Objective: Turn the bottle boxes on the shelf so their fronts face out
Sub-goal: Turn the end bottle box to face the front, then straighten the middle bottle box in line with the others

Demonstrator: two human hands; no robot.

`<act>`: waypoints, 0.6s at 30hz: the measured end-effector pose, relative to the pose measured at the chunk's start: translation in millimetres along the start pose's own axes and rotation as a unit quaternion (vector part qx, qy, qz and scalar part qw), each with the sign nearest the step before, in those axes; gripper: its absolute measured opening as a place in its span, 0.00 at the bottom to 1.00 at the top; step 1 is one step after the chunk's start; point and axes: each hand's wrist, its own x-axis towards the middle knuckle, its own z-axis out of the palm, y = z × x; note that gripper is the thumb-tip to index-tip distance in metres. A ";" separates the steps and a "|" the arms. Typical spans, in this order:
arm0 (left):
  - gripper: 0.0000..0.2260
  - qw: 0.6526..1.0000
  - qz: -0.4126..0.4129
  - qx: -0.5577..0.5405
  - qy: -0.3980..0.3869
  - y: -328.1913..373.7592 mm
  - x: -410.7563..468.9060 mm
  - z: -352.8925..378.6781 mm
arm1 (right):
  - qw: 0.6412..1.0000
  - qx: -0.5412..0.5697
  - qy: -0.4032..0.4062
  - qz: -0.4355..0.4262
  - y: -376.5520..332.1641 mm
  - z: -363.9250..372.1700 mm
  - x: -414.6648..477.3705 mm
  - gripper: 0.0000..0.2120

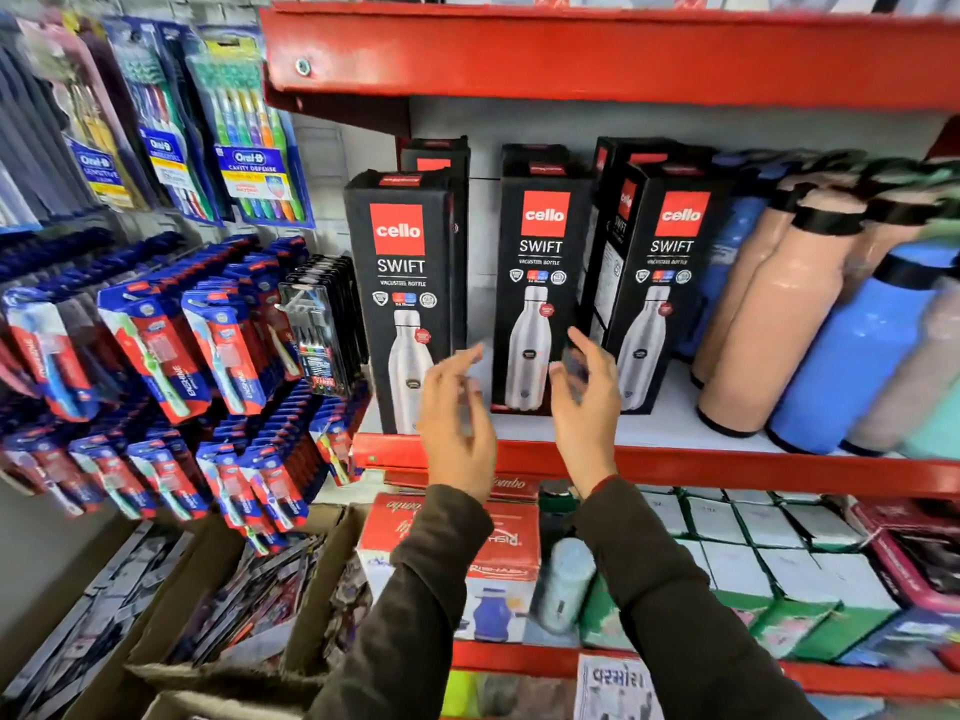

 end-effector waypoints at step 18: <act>0.17 0.956 -0.288 0.012 -0.050 -28.0 30.1 62.4 | 0.991 -0.029 -0.082 0.101 22.1 -2.7 31.1 0.19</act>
